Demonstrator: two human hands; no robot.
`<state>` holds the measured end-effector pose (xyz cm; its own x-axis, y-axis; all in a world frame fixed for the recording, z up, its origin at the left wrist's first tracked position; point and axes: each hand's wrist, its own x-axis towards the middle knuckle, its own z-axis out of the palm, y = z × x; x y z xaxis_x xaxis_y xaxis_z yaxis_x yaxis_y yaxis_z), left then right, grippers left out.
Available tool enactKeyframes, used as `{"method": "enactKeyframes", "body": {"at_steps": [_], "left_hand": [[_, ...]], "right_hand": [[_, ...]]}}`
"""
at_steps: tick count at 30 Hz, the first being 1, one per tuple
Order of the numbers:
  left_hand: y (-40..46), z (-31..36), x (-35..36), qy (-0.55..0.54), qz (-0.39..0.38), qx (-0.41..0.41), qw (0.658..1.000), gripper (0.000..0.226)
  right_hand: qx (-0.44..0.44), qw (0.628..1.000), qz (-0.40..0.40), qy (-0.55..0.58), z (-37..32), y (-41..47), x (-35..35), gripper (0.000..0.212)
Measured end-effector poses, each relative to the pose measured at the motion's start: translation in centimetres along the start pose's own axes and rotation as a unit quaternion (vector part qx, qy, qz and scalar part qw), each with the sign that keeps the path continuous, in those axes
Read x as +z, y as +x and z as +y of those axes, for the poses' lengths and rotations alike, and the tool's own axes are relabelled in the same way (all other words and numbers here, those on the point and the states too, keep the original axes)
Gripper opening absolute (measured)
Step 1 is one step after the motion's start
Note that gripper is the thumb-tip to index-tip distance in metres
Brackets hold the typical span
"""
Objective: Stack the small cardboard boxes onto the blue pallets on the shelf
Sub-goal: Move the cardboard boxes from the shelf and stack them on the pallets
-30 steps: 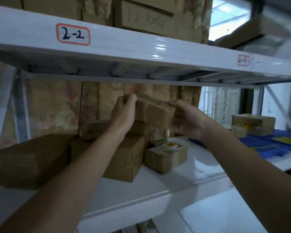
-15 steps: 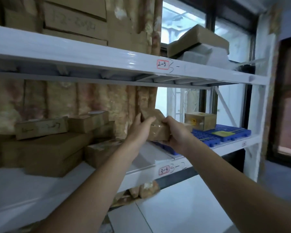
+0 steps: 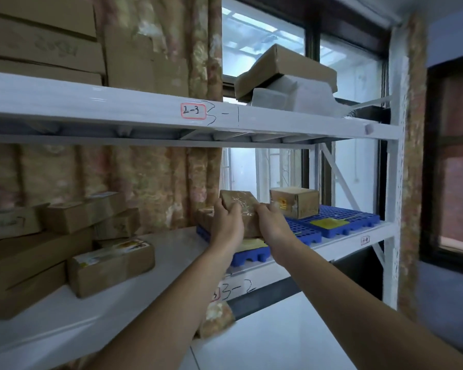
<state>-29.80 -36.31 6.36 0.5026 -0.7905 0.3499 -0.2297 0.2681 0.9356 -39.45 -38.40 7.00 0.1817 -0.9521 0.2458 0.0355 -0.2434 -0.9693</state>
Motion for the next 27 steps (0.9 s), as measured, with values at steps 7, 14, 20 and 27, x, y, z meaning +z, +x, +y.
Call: {"method": "enactKeyframes", "body": {"at_steps": [7, 14, 20, 27], "left_hand": [[5.9, -1.1, 1.1, -0.016, 0.011, -0.025, 1.000, 0.059], [11.7, -2.0, 1.6, -0.017, 0.037, -0.018, 0.999, 0.053], [14.5, -2.9, 0.3, 0.025, 0.093, 0.011, 0.995, 0.012], [18.0, -6.0, -0.4, 0.095, 0.103, 0.019, 0.990, 0.090]], "right_hand": [[-0.018, 0.999, 0.008, -0.036, -0.6, 4.7, 0.4, 0.046], [-0.058, 0.996, -0.007, -0.072, -0.3, 11.3, 1.7, 0.037], [-0.098, 0.989, -0.073, -0.088, 1.1, 16.2, 3.7, 0.038], [-0.104, 0.968, -0.161, -0.160, 2.0, 21.3, 4.0, 0.043]]}}
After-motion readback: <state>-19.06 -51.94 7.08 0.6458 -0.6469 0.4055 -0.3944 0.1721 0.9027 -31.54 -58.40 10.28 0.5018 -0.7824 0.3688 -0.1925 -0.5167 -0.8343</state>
